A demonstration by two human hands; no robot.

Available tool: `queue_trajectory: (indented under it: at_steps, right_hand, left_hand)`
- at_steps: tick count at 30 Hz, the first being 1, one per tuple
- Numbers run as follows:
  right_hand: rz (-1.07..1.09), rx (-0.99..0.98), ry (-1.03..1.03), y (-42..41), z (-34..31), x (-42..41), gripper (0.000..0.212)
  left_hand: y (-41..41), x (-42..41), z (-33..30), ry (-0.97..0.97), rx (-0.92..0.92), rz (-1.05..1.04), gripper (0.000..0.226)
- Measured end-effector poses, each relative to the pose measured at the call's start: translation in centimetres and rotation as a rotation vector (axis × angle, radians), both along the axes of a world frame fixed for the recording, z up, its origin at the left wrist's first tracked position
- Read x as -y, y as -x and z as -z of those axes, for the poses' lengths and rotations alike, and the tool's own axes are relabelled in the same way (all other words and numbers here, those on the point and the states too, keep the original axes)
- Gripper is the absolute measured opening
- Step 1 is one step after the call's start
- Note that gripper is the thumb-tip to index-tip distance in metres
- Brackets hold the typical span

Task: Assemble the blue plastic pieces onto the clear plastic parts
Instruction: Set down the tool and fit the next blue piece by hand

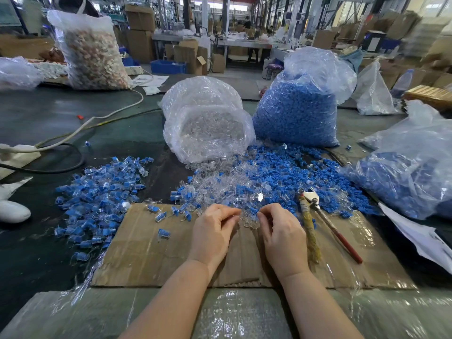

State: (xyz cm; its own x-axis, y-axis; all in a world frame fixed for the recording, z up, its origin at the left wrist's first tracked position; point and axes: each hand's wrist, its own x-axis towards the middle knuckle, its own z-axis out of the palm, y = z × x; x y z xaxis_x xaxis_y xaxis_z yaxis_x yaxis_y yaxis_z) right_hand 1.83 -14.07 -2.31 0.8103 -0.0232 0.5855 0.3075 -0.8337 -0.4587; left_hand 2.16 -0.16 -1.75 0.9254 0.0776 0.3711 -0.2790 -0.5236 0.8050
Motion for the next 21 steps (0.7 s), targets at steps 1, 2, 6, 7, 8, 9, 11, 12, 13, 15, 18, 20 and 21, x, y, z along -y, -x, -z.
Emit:
queue_trajectory:
  at_steps: [1, 2, 6, 7, 8, 9, 11, 12, 13, 15, 18, 20, 21]
  right_hand:
    - [-0.008, 0.007, 0.001, 0.02, 0.0, -0.03, 0.008]
    - [-0.016, 0.013, 0.002, 0.03, 0.01, -0.05, 0.008]
    - [-0.034, 0.036, 0.01, 0.03, -0.02, -0.14, 0.011]
    - [-0.035, 0.043, 0.015, 0.03, -0.03, -0.16, 0.012]
    - [-0.036, 0.05, 0.021, 0.03, -0.02, -0.15, 0.012]
    - [-0.037, 0.052, 0.025, 0.02, -0.02, -0.16, 0.013]
    - [-0.035, 0.047, 0.029, 0.01, -0.03, -0.17, 0.013]
    - [-0.034, 0.05, 0.033, 0.0, -0.02, -0.16, 0.013]
    - [-0.034, 0.056, 0.036, 0.01, -0.03, -0.17, 0.014]
    - [-0.041, 0.067, 0.038, 0.05, -0.05, -0.18, 0.014]
    - [-0.042, 0.068, 0.035, 0.14, -0.08, -0.17, 0.013]
    - [-0.04, 0.058, 0.03, 0.21, -0.1, -0.17, 0.012]
    - [-0.041, 0.052, 0.026, 0.25, -0.14, -0.18, 0.012]
  left_hand:
    - [-0.04, -0.02, 0.03, 0.003, -0.01, 0.006, 0.018]
    - [-0.08, -0.05, 0.04, 0.009, -0.02, 0.01, 0.018]
    - [-0.12, -0.12, 0.04, 0.045, -0.062, 0.046, 0.018]
    - [-0.1, -0.13, 0.04, 0.046, -0.071, 0.058, 0.019]
    - [-0.1, -0.14, 0.04, 0.041, -0.077, 0.069, 0.02]
    - [-0.1, -0.14, 0.05, 0.033, -0.081, 0.079, 0.02]
    - [-0.07, -0.12, 0.03, 0.009, -0.076, 0.094, 0.021]
    - [-0.05, -0.13, 0.02, -0.006, -0.071, 0.099, 0.021]
    - [-0.04, -0.12, 0.01, -0.019, -0.068, 0.105, 0.022]
    - [-0.04, -0.13, 0.06, -0.036, -0.066, 0.119, 0.023]
    - [-0.05, -0.13, 0.14, -0.041, -0.068, 0.11, 0.023]
    - [-0.08, -0.16, 0.19, -0.028, -0.073, 0.078, 0.023]
    - [-0.08, -0.17, 0.19, -0.018, -0.077, 0.066, 0.024]
